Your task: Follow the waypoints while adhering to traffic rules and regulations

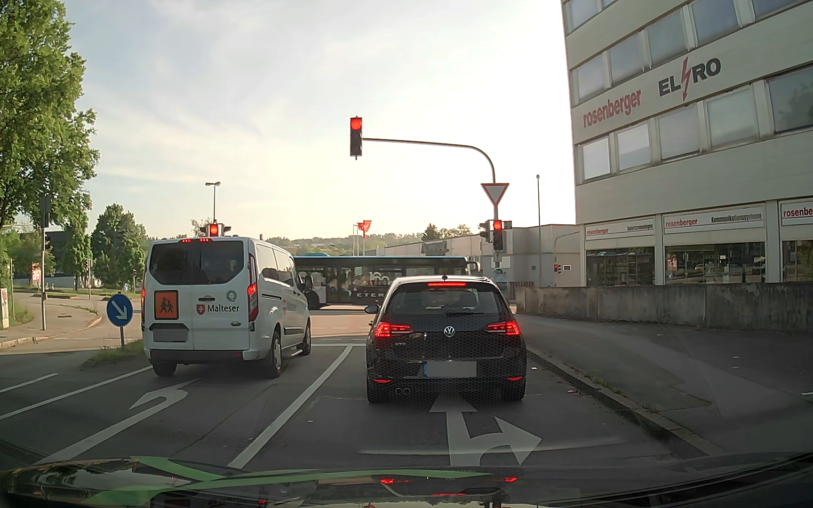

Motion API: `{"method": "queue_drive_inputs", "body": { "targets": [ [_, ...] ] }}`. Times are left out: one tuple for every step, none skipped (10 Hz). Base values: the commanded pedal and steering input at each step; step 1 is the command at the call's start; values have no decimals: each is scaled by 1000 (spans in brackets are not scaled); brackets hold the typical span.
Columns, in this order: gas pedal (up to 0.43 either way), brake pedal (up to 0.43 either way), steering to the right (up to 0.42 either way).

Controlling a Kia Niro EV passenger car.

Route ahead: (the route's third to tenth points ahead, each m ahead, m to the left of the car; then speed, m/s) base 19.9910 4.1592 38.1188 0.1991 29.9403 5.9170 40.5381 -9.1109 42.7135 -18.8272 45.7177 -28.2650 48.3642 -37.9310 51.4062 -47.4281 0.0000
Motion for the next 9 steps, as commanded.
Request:
{"method": "queue_drive_inputs", "body": {
  "targets": [
    [0,518,-21],
    [0,518,-21],
    [0,518,-21],
    [0,518,-21],
    [0,518,-21],
    [0,518,-21],
    [0,518,-21],
    [0,518,-21],
    [0,518,-21]
  ]
}}
